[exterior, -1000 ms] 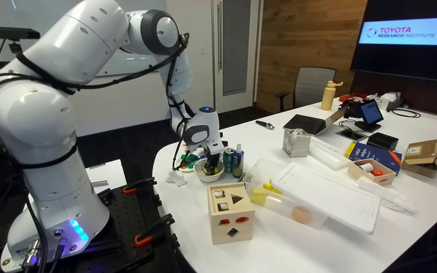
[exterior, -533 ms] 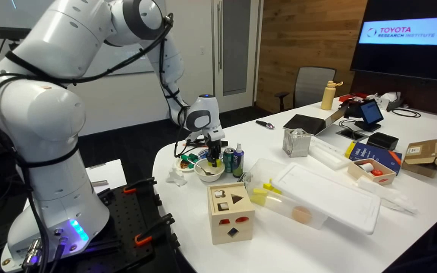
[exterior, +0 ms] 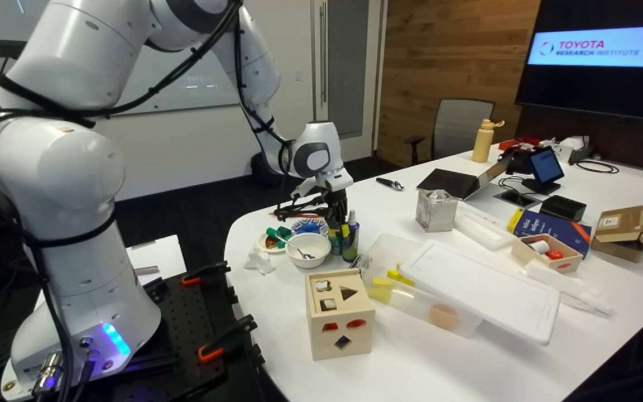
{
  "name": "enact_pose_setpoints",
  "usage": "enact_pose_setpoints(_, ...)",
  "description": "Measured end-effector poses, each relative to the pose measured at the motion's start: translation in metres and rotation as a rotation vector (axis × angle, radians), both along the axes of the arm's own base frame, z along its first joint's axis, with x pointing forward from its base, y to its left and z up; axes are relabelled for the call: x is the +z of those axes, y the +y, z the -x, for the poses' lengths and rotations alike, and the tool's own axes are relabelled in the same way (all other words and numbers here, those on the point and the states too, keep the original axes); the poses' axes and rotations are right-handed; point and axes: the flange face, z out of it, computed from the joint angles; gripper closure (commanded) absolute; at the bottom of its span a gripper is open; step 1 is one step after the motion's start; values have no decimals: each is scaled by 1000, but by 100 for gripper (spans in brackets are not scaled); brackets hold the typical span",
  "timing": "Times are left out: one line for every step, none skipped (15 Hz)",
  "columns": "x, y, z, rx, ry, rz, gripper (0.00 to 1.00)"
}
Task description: Remove the yellow block from the white bowl and put it in the lunchbox
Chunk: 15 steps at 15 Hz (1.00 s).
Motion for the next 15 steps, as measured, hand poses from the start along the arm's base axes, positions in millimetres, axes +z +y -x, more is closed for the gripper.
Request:
enact_pose_setpoints(5, -15, -6, -4, -11, 5, 91)
enact_pose_setpoints(10, -31, -11, -6, -21, 11, 91)
enact_pose_setpoints(15, -46, -17, -12, -32, 17, 91)
enact_pose_setpoints(20, -62, -22, -12, -38, 23, 91)
enact_pose_setpoints(24, -78, -27, -13, -43, 28, 91)
enact_pose_setpoints(28, -92, -31, -15, -48, 31, 91)
enact_pose_setpoints(31, -107, -35, -17, -52, 33, 91)
enact_pose_setpoints(34, -120, -39, -17, -56, 35, 91)
enact_pose_setpoints(36, -132, -42, -18, -58, 35, 91)
enact_pose_setpoints(37, -141, -45, -16, -60, 32, 91)
enact_pose_setpoints(37, -148, -47, -14, -61, 26, 41)
enact_pose_setpoints(35, -154, -48, -10, -59, 19, 40)
enact_pose_setpoints(32, -157, -50, -4, -56, 9, 33)
enact_pose_setpoints(29, -160, -51, 4, -52, -1, 27)
enact_pose_setpoints(25, -161, -52, 12, -48, -12, 20)
